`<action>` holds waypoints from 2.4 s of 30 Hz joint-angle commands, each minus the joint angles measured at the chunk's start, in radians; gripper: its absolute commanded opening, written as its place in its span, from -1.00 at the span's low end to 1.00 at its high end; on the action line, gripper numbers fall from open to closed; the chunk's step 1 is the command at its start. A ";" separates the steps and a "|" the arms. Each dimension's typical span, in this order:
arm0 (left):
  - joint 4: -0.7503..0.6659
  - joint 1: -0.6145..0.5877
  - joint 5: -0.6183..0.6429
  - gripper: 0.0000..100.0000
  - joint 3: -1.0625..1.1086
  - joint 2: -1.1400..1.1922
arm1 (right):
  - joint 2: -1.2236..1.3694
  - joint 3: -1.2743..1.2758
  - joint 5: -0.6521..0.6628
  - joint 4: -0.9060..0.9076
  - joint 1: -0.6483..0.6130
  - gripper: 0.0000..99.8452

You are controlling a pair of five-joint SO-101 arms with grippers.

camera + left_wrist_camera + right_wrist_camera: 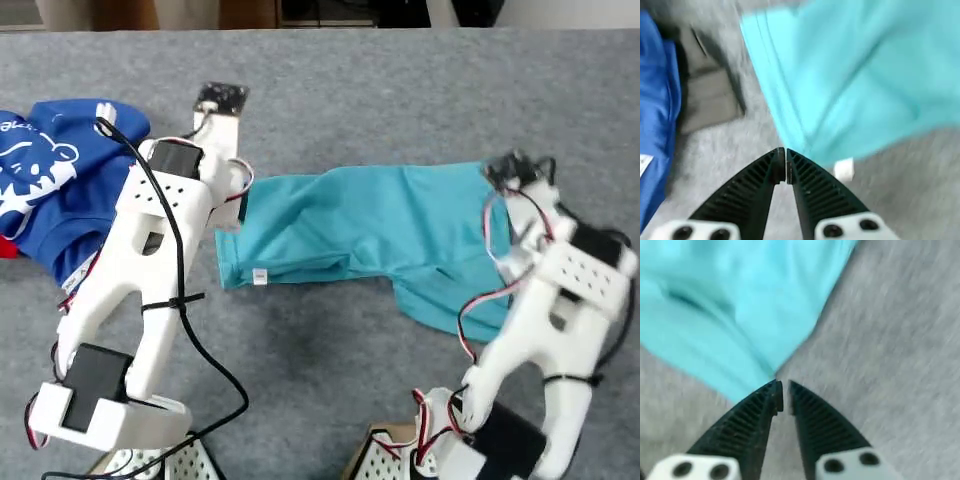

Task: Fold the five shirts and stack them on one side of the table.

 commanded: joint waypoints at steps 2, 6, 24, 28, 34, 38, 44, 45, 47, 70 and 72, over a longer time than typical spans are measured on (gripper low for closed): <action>-0.183 -0.008 0.114 -0.96 -0.057 0.134 | 0.185 -0.173 -0.144 -0.132 -0.153 -0.99; -0.252 -0.011 0.175 -0.96 -0.132 0.320 | 0.455 -0.366 -0.308 -0.166 -0.219 -0.99; -0.123 -0.104 0.242 -0.96 -0.761 0.911 | 1.282 -1.414 -0.407 0.044 -0.137 -0.99; -0.058 -0.121 0.244 -0.96 -0.901 0.972 | 1.408 -1.658 -0.400 0.178 -0.125 -0.99; -0.025 -0.135 0.239 -0.96 -1.063 1.064 | 1.526 -2.029 -0.373 0.437 -0.128 -0.99; 0.086 -0.130 0.239 -0.96 -1.194 1.082 | 1.566 -2.255 -0.321 0.620 -0.143 -1.00; 0.262 -0.097 0.193 -0.96 -1.442 1.086 | 1.532 -2.213 -0.356 0.649 -0.140 -1.00; 0.296 -0.086 0.172 -0.96 -1.485 1.090 | 1.515 -2.209 -0.359 0.649 -0.137 -1.00; 0.365 -0.077 0.140 -0.96 -1.564 1.090 | 1.466 -2.196 -0.359 0.651 -0.124 -1.00; 0.437 -0.075 0.104 -0.96 -1.158 0.803 | 0.561 -0.473 -0.359 0.124 -0.282 -1.00; 0.410 -0.084 0.109 -0.96 -1.071 0.796 | 0.559 -0.394 -0.359 0.041 -0.278 -1.00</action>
